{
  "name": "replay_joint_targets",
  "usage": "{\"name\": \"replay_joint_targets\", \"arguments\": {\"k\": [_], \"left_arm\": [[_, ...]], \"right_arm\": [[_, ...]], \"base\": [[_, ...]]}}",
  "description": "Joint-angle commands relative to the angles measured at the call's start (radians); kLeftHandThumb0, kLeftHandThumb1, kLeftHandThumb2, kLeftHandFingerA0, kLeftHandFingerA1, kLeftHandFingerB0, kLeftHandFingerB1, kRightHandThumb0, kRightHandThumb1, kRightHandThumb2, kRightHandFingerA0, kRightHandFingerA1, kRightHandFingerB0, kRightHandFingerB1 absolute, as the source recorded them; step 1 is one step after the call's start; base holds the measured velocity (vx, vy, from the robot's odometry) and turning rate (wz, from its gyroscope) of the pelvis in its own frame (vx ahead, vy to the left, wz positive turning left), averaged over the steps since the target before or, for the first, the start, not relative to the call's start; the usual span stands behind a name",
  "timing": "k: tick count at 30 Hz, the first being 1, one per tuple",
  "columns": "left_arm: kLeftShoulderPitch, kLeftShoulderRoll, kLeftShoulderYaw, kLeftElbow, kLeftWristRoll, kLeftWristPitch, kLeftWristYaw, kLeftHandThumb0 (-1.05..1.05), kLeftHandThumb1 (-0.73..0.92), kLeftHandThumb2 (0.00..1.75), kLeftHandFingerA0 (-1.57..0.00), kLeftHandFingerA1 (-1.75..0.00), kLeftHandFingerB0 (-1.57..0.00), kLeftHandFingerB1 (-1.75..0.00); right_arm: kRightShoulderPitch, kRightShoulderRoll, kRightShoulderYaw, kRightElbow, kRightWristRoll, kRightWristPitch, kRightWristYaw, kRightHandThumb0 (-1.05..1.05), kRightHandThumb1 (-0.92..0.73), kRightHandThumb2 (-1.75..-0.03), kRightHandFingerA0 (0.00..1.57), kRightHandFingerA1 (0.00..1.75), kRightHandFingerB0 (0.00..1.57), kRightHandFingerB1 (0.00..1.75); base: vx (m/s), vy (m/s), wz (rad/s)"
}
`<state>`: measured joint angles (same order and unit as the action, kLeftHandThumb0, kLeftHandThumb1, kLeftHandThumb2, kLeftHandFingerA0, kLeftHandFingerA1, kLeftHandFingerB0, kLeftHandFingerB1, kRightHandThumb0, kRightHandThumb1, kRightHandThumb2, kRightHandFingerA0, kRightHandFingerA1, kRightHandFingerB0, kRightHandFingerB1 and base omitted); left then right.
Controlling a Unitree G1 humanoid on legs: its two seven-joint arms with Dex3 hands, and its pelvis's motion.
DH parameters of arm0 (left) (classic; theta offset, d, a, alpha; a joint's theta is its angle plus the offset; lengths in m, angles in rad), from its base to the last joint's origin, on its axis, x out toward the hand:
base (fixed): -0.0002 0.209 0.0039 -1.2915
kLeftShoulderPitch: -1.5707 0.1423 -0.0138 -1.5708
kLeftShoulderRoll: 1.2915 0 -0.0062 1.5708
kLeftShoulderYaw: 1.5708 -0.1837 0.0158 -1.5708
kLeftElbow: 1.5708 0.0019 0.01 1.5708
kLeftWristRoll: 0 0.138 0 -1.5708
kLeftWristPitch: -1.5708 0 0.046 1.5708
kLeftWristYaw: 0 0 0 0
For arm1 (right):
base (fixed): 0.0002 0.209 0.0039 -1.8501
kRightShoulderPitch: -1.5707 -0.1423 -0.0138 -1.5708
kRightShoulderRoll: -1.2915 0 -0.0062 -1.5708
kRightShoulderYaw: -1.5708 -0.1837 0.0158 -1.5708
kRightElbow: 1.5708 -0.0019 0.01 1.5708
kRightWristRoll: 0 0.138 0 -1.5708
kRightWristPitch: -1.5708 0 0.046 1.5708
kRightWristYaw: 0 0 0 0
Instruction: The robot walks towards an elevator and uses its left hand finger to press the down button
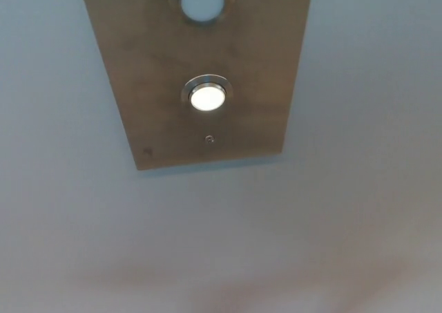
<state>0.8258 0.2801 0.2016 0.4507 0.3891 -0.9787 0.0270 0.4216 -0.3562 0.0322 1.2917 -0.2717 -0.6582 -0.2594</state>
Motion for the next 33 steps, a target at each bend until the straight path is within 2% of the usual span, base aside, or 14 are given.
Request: {"name": "replay_joint_targets", "arguments": {"k": [1,3,8,9,11,12,17,18,22,23,27,30,31,33], "left_arm": [[-0.230,-0.013,-0.066,0.459,0.088,0.312,0.156,0.00,0.53,1.14,-0.96,-1.05,-0.98,-1.03],[-0.252,-0.023,-0.073,0.497,0.084,0.355,0.165,-0.03,0.57,1.05,-0.83,-0.96,-0.93,-1.03],[-0.278,-0.029,-0.085,0.546,0.081,0.389,0.184,-0.03,0.57,1.05,-0.83,-0.96,-0.93,-1.03],[-0.292,-0.035,-0.083,0.573,0.069,0.399,0.189,-0.03,0.52,1.10,-0.95,-1.02,-0.94,-0.96],[-0.305,-0.037,-0.085,0.597,0.059,0.400,0.195,-0.03,0.52,1.10,-0.95,-1.02,-0.94,-0.96],[-0.322,-0.054,-0.077,0.630,0.029,0.441,0.172,-0.13,0.71,0.68,-0.91,-1.05,-0.87,-0.71],[-0.346,-0.073,-0.072,0.676,-0.007,0.488,0.146,-0.13,0.71,0.68,-0.91,-1.05,-0.87,-0.71],[-0.353,-0.088,-0.055,0.726,-0.038,0.517,0.115,-0.28,0.68,0.60,-0.77,-0.73,-0.69,-0.56],[-0.359,-0.096,-0.044,0.764,-0.057,0.531,0.098,-0.28,0.68,0.60,-0.77,-0.73,-0.69,-0.56],[-0.345,-0.104,-0.048,0.784,-0.056,0.544,0.118,-0.35,0.64,0.61,-0.81,-0.72,-0.63,-0.53],[-0.331,-0.110,-0.050,0.815,-0.059,0.562,0.130,-0.33,0.73,0.61,-0.78,-0.73,-0.61,-0.52],[-0.331,-0.110,-0.044,0.841,-0.076,0.577,0.110,-0.33,0.73,0.61,-0.78,-0.73,-0.61,-0.52],[-0.326,-0.112,-0.055,0.846,-0.066,0.583,0.121,-0.33,0.69,0.60,-0.78,-0.72,-0.60,-0.50],[-0.322,-0.113,-0.067,0.847,-0.058,0.587,0.133,-0.33,0.69,0.60,-0.78,-0.72,-0.60,-0.50]], "right_arm": [[-0.005,-0.020,-0.013,0.002,0.017,0.008,0.015,-0.47,-0.43,-0.79,0.63,0.62,0.47,0.51],[-0.009,-0.024,-0.010,0.001,0.014,0.016,0.014,-0.49,-0.43,-0.79,0.62,0.63,0.48,0.51],[-0.013,-0.029,-0.003,0.000,0.005,0.025,0.007,-0.49,-0.43,-0.79,0.62,0.63,0.48,0.51],[-0.013,-0.031,-0.005,-0.002,0.007,0.026,0.011,-0.50,-0.44,-0.79,0.60,0.61,0.45,0.50],[-0.013,-0.031,-0.008,-0.004,0.011,0.026,0.016,-0.50,-0.44,-0.79,0.60,0.61,0.45,0.50],[-0.012,-0.031,-0.011,-0.004,0.014,0.031,0.019,-0.51,-0.44,-0.80,0.61,0.61,0.44,0.50],[-0.011,-0.032,-0.013,-0.004,0.017,0.038,0.021,-0.51,-0.44,-0.80,0.61,0.61,0.44,0.50],[-0.013,-0.028,-0.027,0.003,0.037,0.076,0.053,-0.46,-0.55,-0.57,0.57,0.47,0.44,0.35],[-0.015,-0.026,-0.038,0.008,0.051,0.104,0.076,-0.46,-0.55,-0.57,0.57,0.47,0.44,0.35],[-0.019,-0.025,-0.067,0.015,0.083,0.139,0.101,-0.44,-0.47,-0.79,0.57,0.60,0.39,0.48],[-0.026,-0.033,-0.093,0.028,0.100,0.192,0.113,-0.52,-0.51,-0.84,0.58,0.61,0.37,0.49],[-0.029,-0.043,-0.095,0.037,0.084,0.227,0.108,-0.52,-0.51,-0.84,0.58,0.61,0.37,0.49],[-0.030,-0.044,-0.098,0.040,0.082,0.238,0.110,-0.48,-0.63,-0.60,0.62,0.49,0.43,0.35],[-0.030,-0.044,-0.101,0.039,0.083,0.243,0.115,-0.48,-0.63,-0.60,0.62,0.49,0.43,0.35]], "base": [[0.00,0.000,0.00],[0.00,0.000,0.00],[0.00,0.000,0.00],[0.00,0.000,0.00],[0.00,0.000,0.00],[0.00,0.000,0.00],[0.00,0.000,0.00],[0.00,0.000,0.00],[0.00,0.000,0.00],[0.00,0.000,0.00],[0.00,0.000,0.00],[0.00,0.000,0.00],[0.00,0.000,0.00],[0.00,0.000,0.00]]}}
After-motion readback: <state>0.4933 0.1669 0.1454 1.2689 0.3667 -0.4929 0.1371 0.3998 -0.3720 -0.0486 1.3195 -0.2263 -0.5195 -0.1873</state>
